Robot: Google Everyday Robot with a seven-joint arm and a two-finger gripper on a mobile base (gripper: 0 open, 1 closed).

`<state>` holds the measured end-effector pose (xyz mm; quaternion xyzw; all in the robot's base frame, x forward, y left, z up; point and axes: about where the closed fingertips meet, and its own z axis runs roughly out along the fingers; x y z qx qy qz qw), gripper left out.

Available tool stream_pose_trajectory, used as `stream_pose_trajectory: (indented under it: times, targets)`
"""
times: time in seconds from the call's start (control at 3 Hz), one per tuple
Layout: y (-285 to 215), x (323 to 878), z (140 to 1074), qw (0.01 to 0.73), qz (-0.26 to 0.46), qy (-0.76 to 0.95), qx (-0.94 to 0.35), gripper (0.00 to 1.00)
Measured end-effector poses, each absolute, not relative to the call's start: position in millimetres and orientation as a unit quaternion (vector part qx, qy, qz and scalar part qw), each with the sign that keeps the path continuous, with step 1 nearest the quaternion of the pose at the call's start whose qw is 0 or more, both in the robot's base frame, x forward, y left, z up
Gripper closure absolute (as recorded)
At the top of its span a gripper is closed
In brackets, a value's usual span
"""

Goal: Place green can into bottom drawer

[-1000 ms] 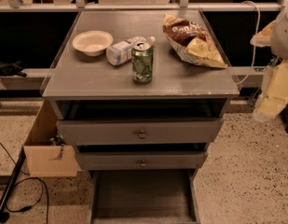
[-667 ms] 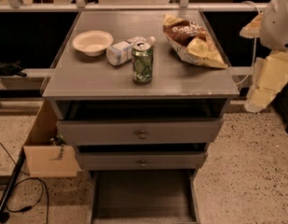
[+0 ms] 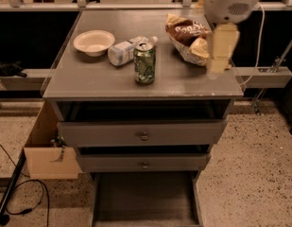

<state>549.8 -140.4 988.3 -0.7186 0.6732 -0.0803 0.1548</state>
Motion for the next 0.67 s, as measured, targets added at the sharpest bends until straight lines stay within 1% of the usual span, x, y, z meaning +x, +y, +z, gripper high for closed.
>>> stream_pose_trajectory:
  times: [0.67]
  targets:
    - [-122.7, 556.8, 998.0, 0.179, -0.087, 0.659, -0.725, 0.00]
